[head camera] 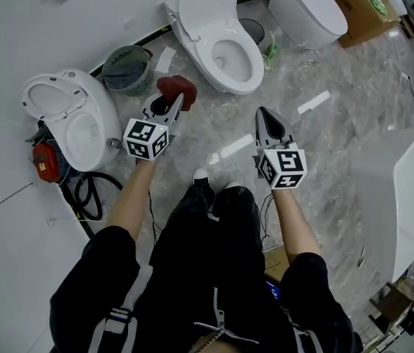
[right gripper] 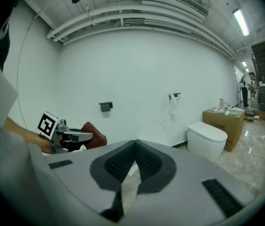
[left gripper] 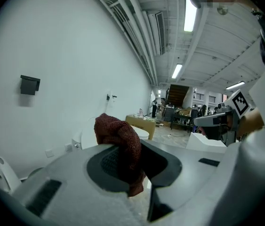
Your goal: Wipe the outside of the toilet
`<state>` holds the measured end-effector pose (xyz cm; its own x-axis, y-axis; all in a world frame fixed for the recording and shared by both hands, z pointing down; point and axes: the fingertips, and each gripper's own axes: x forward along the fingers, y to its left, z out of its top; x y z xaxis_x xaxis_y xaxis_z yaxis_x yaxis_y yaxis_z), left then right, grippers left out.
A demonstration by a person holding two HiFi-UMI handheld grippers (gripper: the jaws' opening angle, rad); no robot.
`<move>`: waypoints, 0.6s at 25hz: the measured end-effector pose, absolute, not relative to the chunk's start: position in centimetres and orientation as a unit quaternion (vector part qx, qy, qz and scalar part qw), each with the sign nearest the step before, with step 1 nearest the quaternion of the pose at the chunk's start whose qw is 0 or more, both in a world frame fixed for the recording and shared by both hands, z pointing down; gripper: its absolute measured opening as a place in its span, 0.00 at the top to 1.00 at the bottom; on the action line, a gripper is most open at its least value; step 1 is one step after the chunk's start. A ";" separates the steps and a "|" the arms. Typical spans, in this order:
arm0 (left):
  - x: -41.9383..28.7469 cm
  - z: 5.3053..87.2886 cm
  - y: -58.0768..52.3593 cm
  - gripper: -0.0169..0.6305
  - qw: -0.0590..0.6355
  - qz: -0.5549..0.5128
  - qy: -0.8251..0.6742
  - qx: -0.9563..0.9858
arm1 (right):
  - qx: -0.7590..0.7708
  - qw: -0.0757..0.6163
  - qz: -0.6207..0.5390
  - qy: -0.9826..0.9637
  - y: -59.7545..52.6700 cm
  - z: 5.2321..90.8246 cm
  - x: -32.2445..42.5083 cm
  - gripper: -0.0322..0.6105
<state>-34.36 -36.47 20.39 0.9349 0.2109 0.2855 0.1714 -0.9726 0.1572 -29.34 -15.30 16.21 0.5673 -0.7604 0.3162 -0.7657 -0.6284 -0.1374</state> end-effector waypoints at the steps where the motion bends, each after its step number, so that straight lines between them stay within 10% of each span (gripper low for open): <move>1: -33.6 21.1 -36.7 0.87 0.064 0.154 0.097 0.981 | 0.885 0.005 0.177 -0.430 -15.4 16.9 -28.6 0.95; 15: -22.2 47.5 -41.8 0.87 0.062 0.162 0.032 0.984 | 0.849 -0.004 0.168 -0.501 -22.8 40.5 -20.3 0.95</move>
<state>-22.16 -41.80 47.48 0.9457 0.0829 0.3142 0.0431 -0.9904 0.1315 -20.32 -22.80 40.46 0.4404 -0.8525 0.2817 -0.8497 -0.4971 -0.1757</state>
